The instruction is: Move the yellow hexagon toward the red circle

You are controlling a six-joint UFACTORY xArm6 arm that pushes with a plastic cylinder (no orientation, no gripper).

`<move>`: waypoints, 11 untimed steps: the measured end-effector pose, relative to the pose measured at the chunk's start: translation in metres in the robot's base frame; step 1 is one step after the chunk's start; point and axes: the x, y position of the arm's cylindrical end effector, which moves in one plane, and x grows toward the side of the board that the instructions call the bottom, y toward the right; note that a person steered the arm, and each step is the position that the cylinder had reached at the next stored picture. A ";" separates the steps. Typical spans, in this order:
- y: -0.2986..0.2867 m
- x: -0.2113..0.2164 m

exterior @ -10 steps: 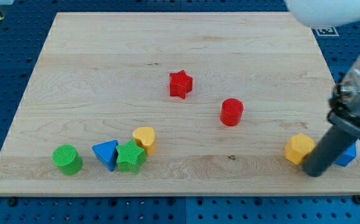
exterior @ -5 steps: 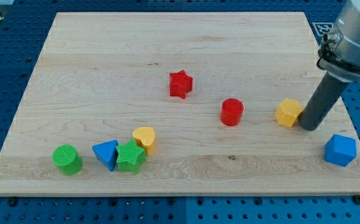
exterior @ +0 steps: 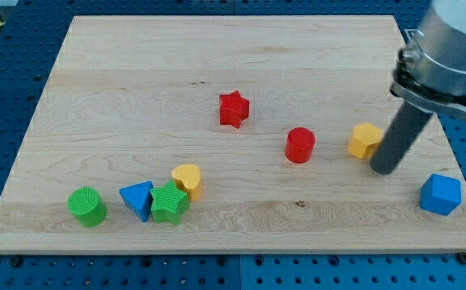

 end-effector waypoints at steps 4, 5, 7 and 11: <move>0.022 -0.069; 0.022 -0.087; -0.001 -0.084; 0.035 -0.063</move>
